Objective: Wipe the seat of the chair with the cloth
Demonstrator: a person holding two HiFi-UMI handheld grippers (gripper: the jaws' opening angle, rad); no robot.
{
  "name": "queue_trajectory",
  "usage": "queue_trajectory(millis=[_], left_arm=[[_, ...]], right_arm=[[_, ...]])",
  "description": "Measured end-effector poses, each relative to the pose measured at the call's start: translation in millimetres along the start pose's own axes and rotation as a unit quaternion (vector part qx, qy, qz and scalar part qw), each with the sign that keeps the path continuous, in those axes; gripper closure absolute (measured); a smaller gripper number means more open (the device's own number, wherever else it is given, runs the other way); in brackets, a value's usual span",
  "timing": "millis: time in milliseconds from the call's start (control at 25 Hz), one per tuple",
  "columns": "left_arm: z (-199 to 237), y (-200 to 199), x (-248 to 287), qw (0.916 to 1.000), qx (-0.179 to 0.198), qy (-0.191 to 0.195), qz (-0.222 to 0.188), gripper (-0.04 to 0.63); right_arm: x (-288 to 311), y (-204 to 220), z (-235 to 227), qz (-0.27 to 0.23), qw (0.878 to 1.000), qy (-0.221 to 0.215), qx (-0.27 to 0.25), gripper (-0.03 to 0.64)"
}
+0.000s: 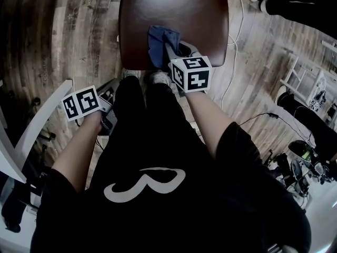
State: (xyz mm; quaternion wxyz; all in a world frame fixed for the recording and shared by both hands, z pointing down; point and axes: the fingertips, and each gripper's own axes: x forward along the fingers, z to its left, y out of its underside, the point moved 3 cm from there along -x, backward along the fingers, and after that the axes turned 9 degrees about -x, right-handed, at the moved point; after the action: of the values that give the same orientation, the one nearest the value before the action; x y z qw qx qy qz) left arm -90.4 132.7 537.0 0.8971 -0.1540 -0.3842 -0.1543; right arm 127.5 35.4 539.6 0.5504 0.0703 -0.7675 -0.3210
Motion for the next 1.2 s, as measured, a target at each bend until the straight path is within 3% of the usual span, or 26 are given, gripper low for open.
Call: queue_trajectory(millis=[760,1000,1200], left_arm=[[-60.7,59.4,52.2,0.9999,0.002,0.006,-0.012,0.583],[-62.8,67.7,62.3,0.9998,-0.004,0.015,-0.013,0.583],[-60.2,77.8,62.6,0.9994,-0.016,0.019,-0.024,0.583]], right_arm=[[-67.7,52.9,-134.9,0.000,0.998,0.062,0.030,0.561],[-83.8,64.7,-171.1,0.018,0.994,0.101,0.024,0.561],[-95.7,75.2,-183.9,0.024,0.994,0.107,0.021,0.561]])
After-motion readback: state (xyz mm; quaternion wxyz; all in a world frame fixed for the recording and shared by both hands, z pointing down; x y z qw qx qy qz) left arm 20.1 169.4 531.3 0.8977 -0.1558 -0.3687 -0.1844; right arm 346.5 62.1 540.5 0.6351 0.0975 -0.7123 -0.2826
